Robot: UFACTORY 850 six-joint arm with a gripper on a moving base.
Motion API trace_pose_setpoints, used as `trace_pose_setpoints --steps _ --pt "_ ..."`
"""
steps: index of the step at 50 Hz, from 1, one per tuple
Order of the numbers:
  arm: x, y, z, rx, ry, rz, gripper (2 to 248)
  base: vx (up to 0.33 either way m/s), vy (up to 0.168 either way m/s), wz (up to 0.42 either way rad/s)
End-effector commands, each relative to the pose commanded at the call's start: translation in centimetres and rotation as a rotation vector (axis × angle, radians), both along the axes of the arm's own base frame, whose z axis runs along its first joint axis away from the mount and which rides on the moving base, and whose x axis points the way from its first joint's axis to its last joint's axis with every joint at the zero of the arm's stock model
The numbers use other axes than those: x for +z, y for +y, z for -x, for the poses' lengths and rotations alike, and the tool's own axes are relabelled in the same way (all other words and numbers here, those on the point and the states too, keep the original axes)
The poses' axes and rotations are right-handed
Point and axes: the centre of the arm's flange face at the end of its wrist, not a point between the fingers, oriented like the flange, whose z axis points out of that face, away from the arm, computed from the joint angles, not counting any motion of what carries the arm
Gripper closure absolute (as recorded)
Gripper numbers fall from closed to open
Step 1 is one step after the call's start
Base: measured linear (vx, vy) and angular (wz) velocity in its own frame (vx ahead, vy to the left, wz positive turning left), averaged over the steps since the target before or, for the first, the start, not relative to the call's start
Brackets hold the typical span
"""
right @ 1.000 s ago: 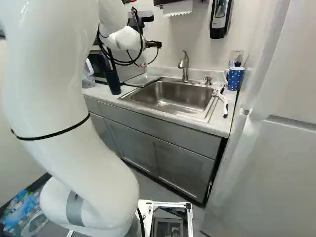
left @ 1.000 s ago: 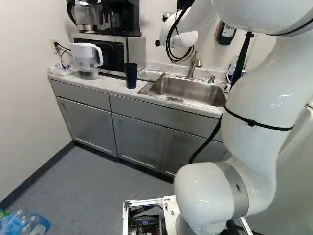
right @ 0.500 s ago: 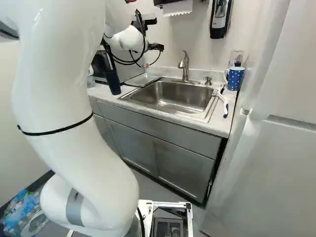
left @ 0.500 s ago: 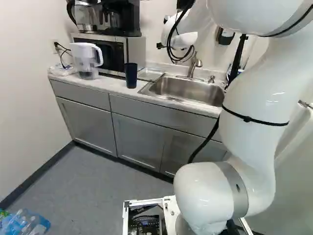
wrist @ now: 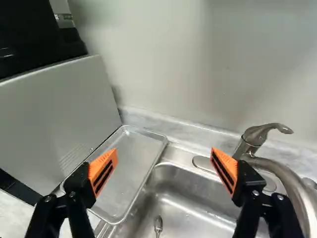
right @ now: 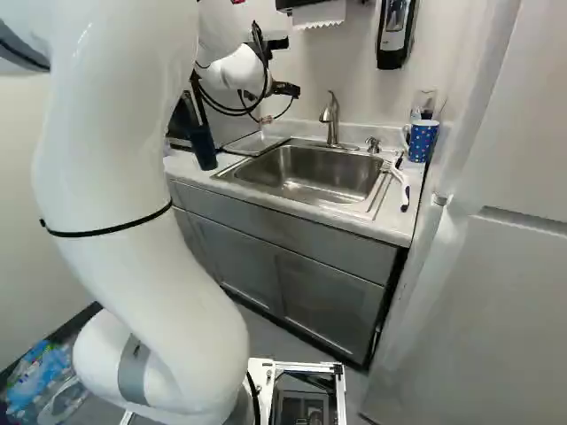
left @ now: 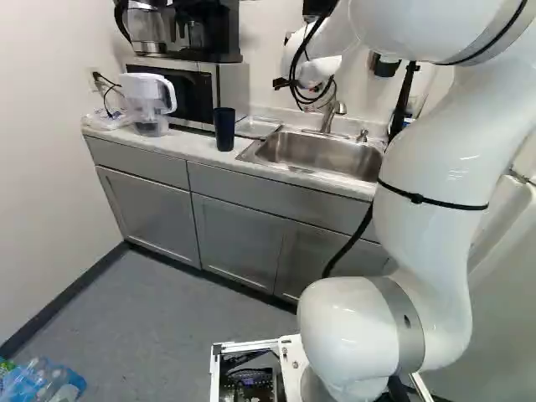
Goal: Rinse the cup and place it in the tray
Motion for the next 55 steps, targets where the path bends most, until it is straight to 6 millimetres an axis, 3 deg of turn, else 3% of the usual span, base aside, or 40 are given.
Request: trace_pose_setpoints --steps 55 --pt "-0.6 -4.1 -0.5 -0.066 0.061 -0.006 3 0.0 0.0 0.0"
